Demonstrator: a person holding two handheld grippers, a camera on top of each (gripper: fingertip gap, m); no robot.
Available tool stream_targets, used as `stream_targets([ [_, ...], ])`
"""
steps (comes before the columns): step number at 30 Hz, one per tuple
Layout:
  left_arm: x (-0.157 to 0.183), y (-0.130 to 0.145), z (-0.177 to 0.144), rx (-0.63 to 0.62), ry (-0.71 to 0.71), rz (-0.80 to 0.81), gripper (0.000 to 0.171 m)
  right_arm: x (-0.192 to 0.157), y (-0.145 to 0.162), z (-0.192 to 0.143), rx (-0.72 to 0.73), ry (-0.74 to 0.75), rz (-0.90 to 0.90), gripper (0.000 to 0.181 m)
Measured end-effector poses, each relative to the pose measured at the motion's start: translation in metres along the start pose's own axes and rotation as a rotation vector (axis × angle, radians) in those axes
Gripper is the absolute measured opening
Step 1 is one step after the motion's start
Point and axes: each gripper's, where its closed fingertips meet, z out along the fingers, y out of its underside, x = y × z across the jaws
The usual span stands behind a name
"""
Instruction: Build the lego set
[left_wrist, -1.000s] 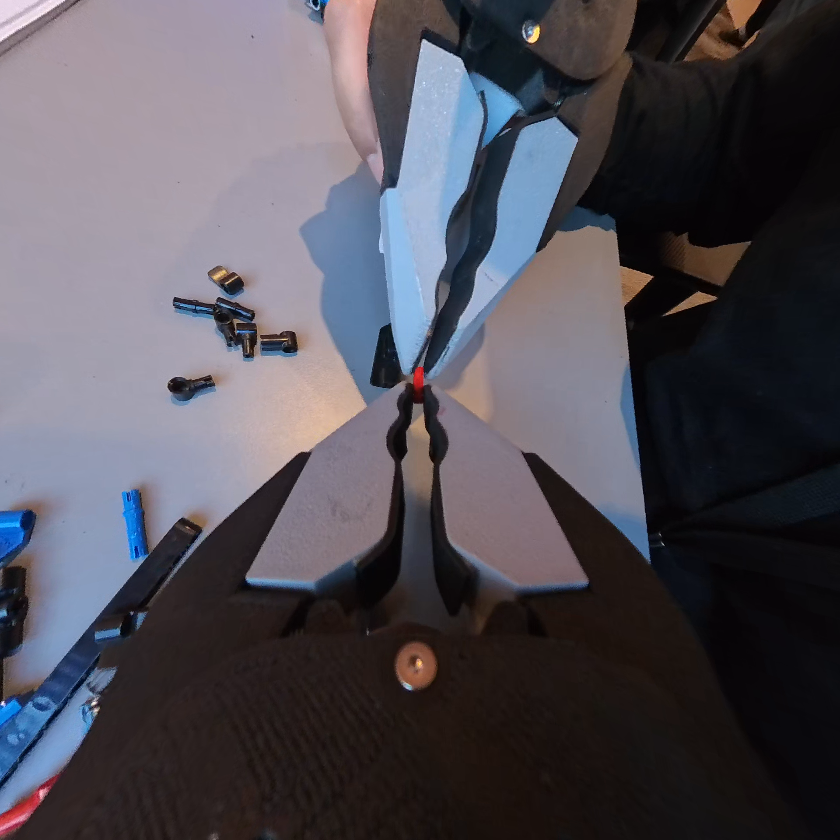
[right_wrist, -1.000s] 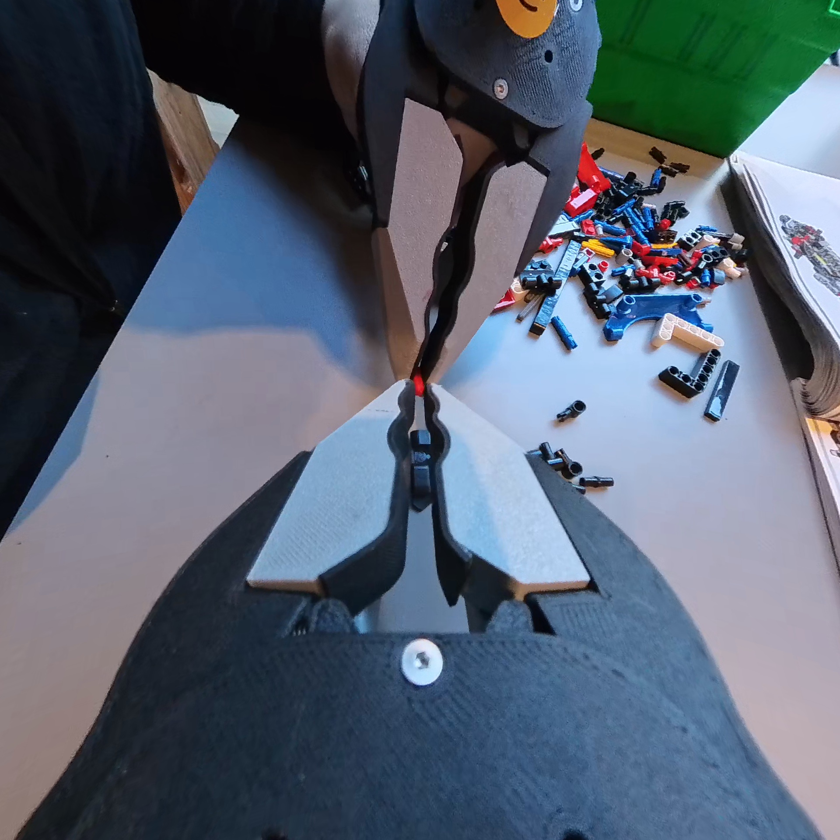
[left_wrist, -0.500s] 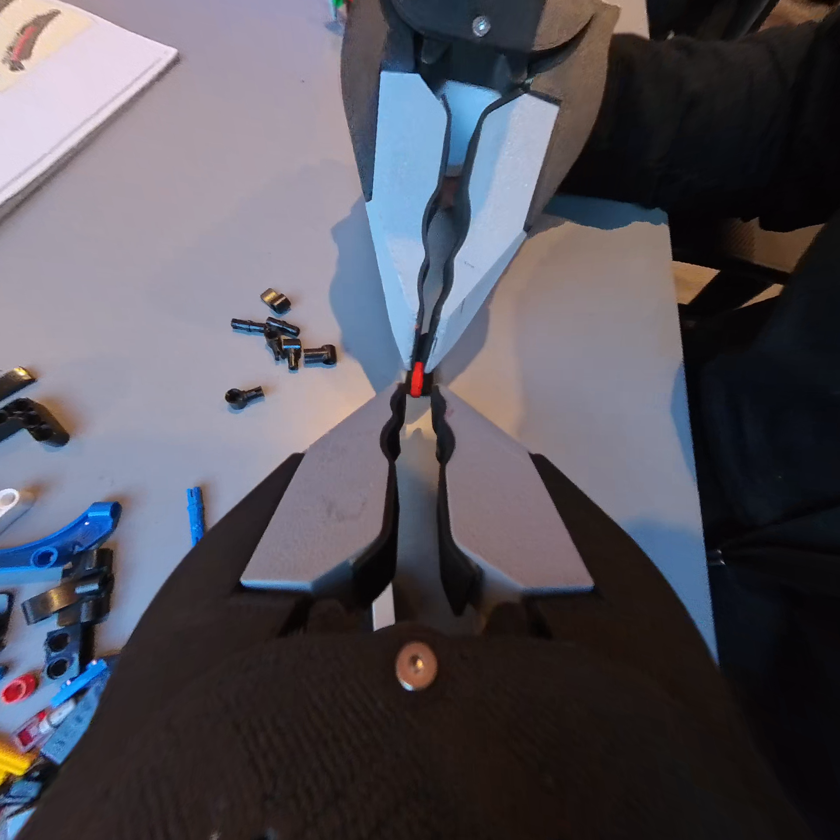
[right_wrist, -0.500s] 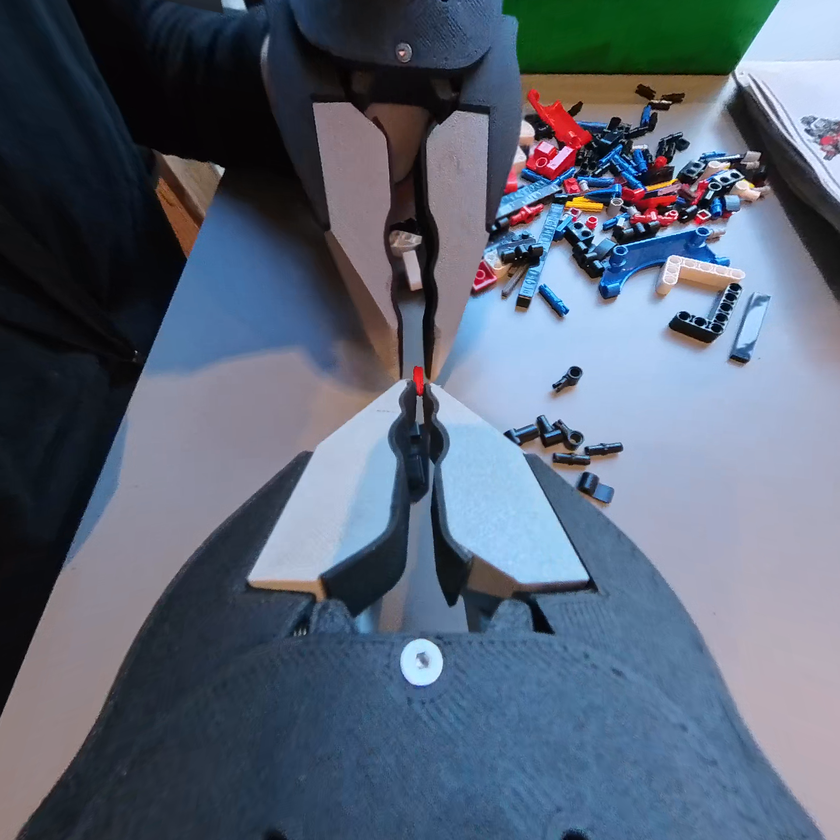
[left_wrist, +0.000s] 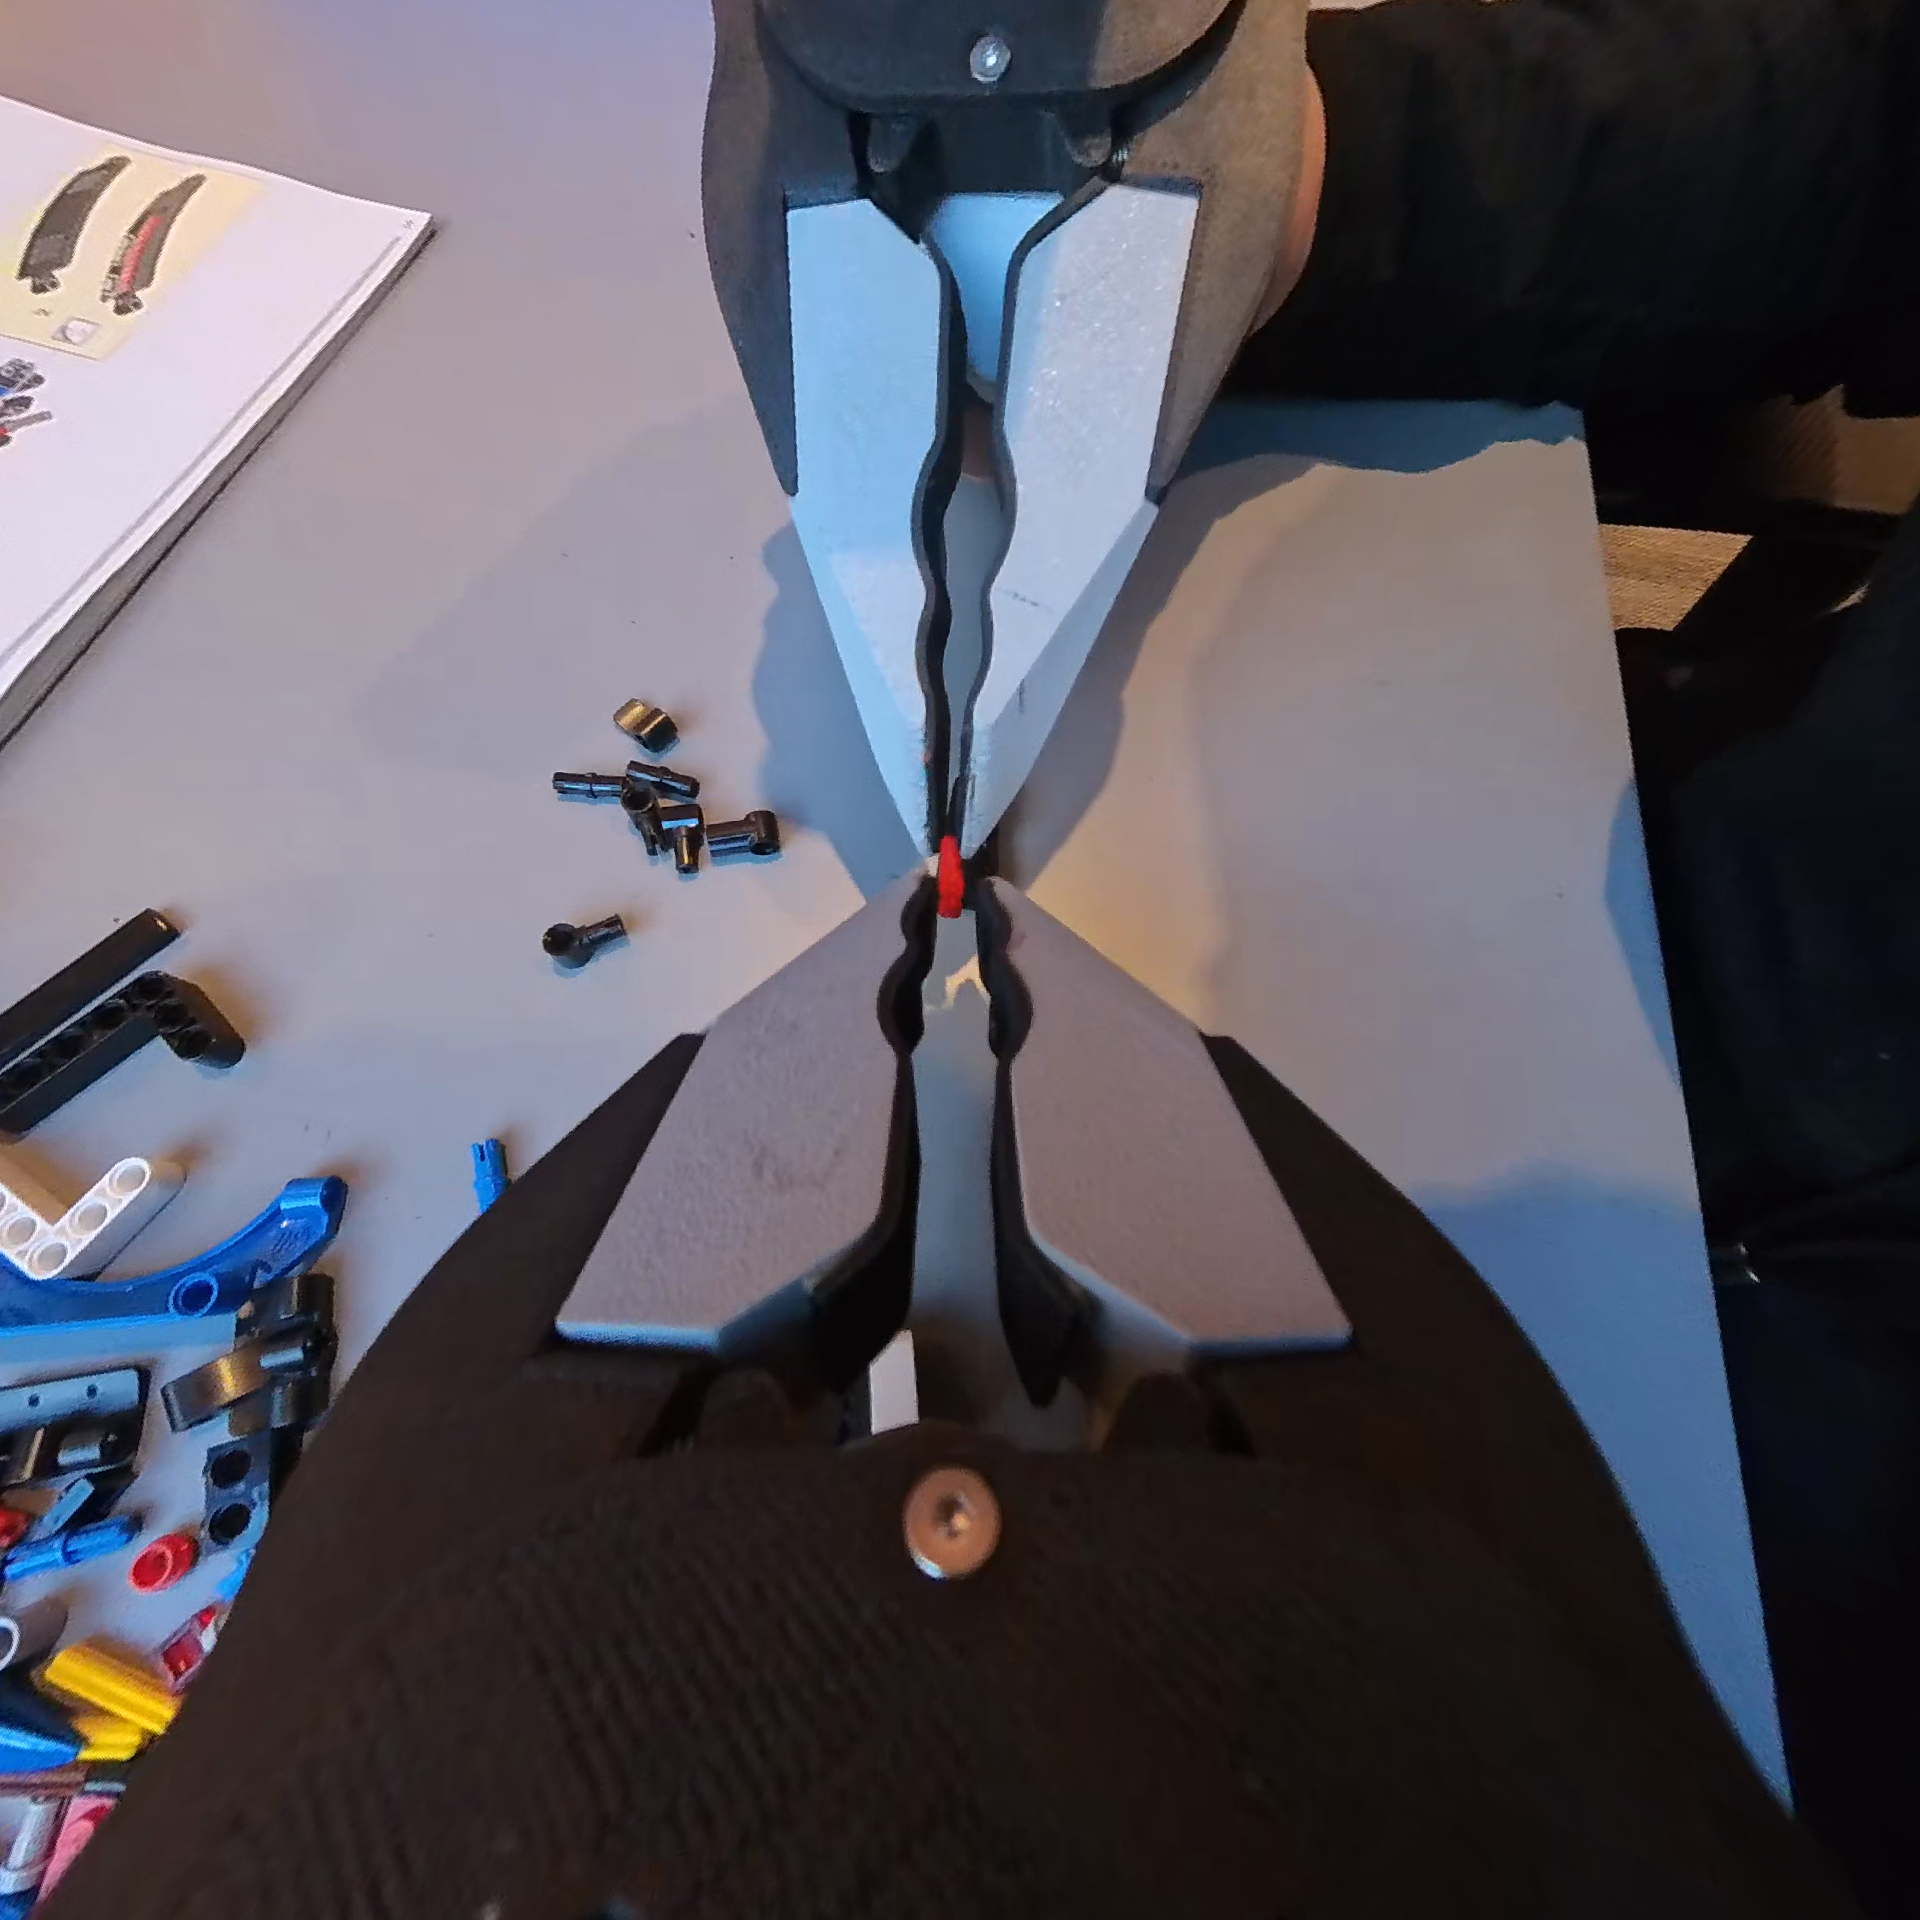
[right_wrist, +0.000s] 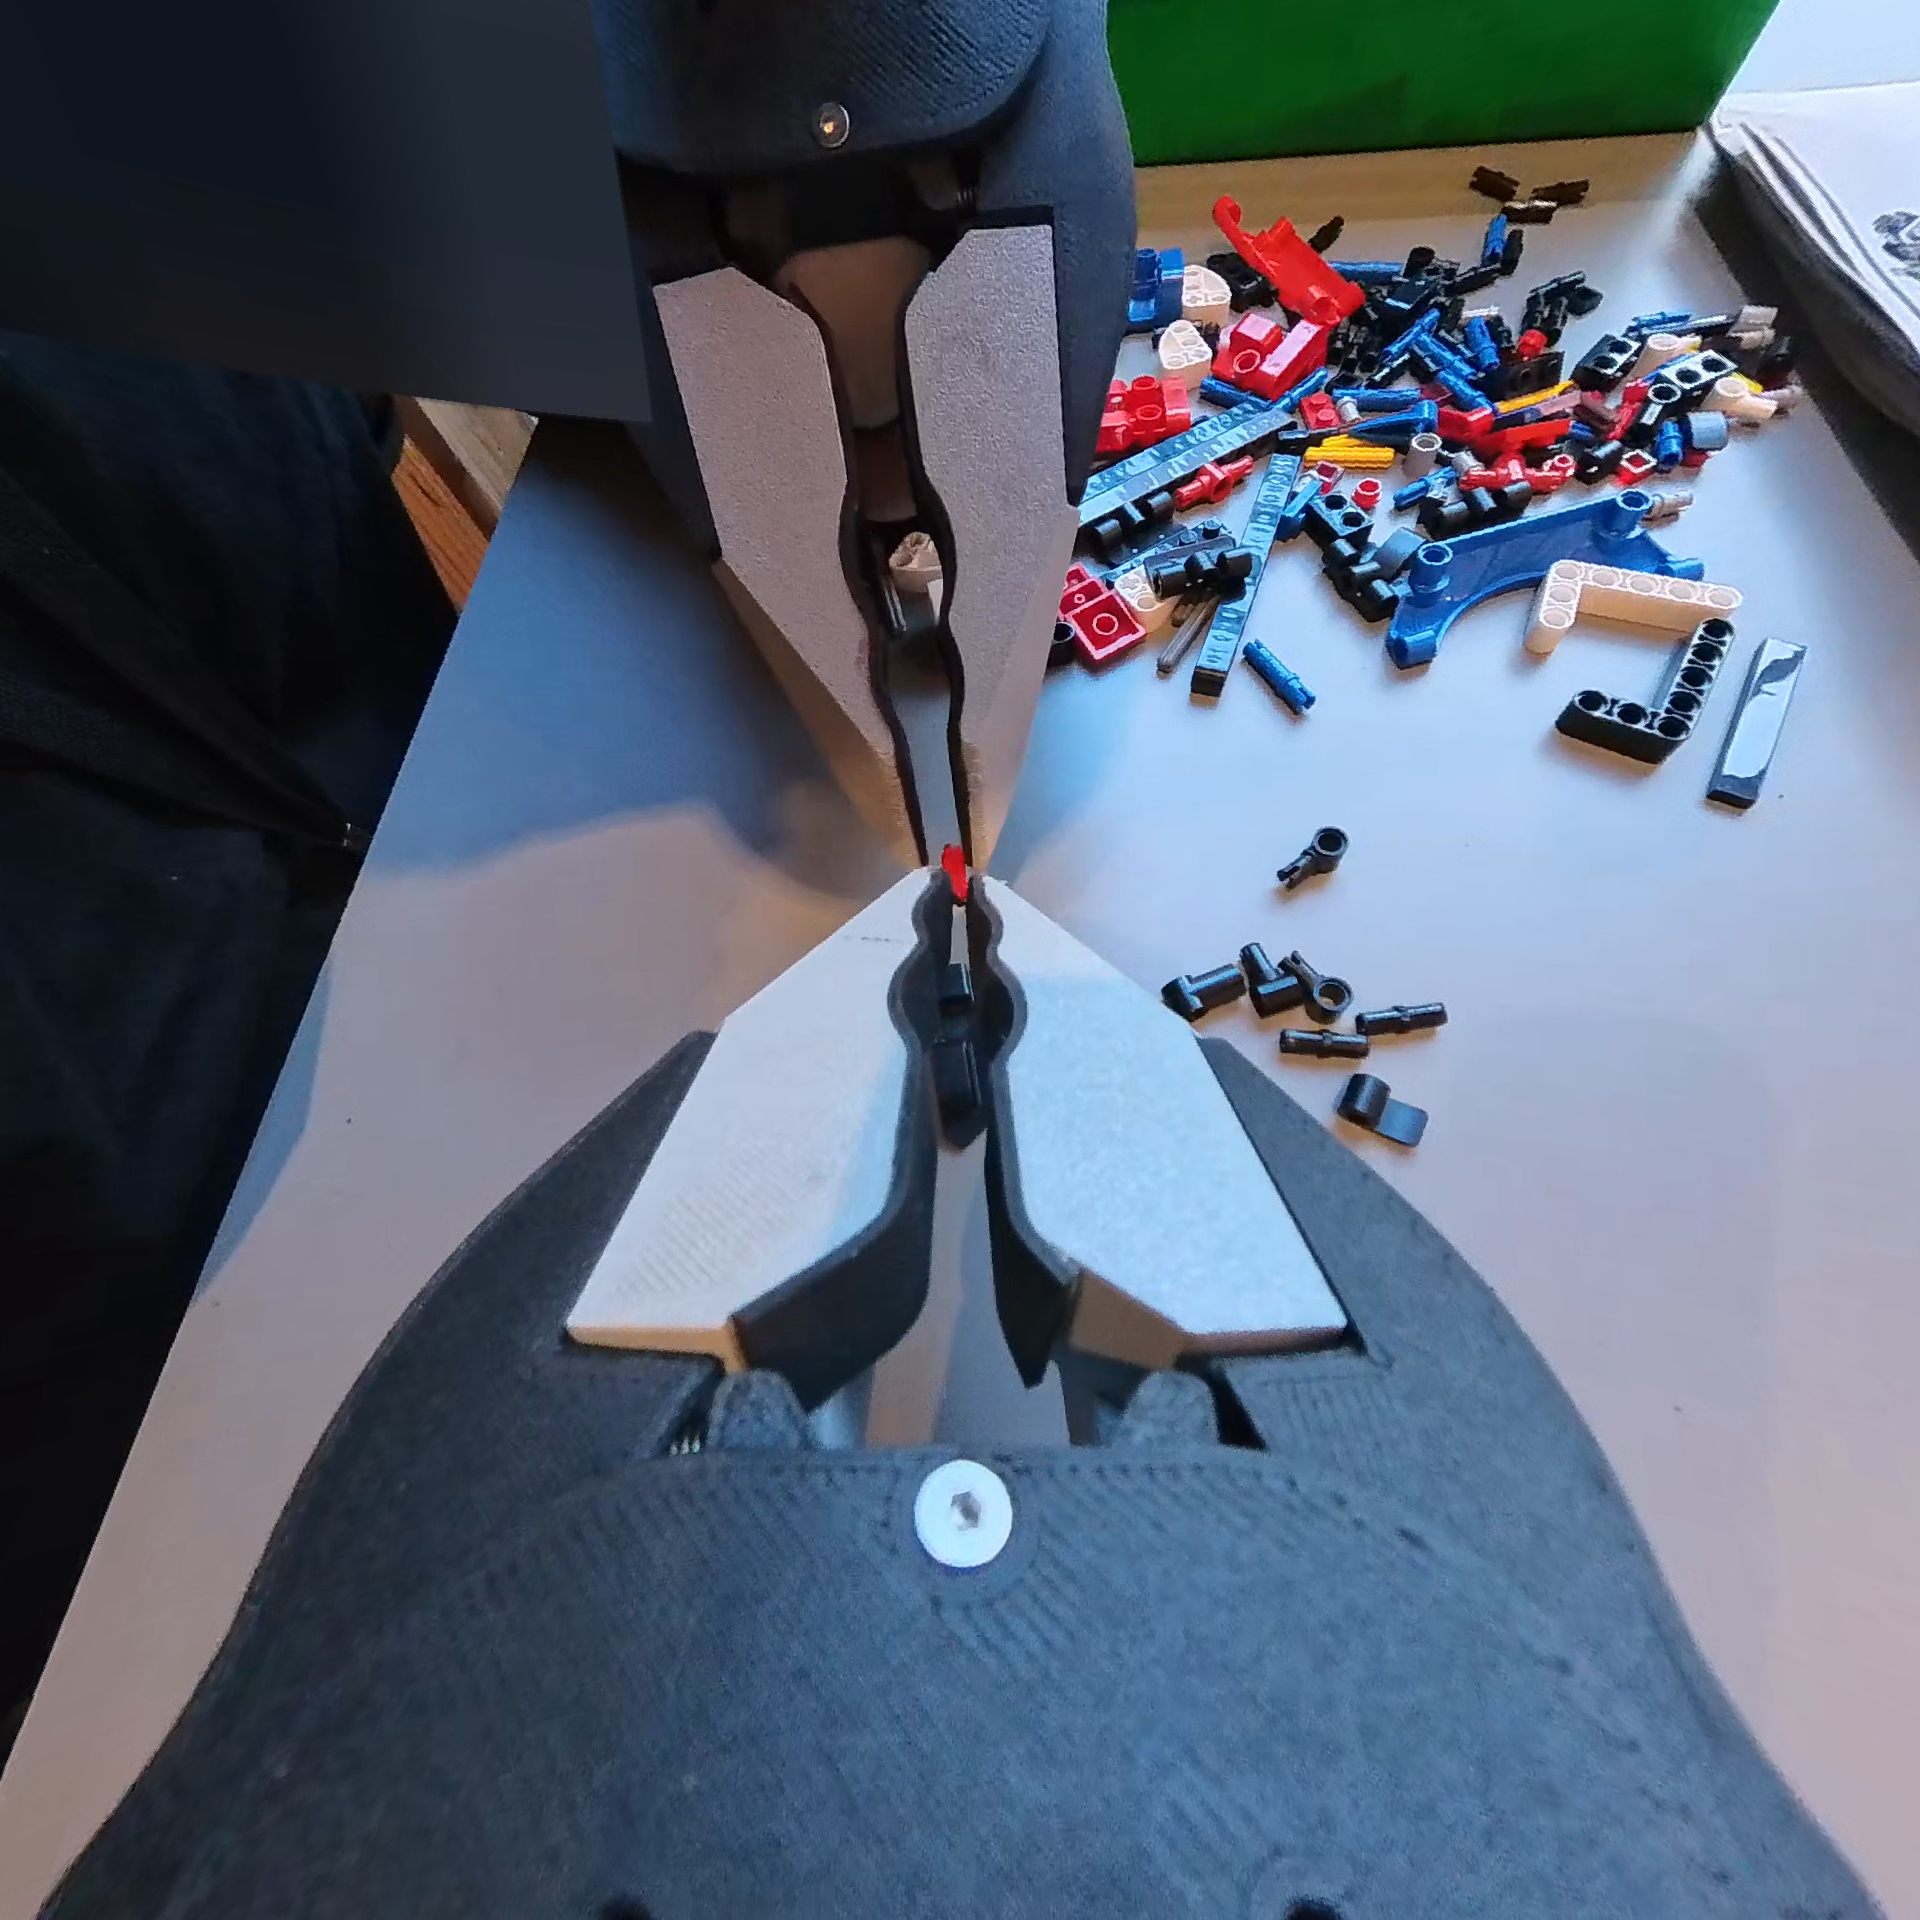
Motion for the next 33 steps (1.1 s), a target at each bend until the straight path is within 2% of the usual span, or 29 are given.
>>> stream_targets([
  [33,0.001,-0.010,-0.006,0.054,-0.027,0.056,0.001,-0.003,-0.012,-0.005,0.088,-0.068,0.078,0.000],
])
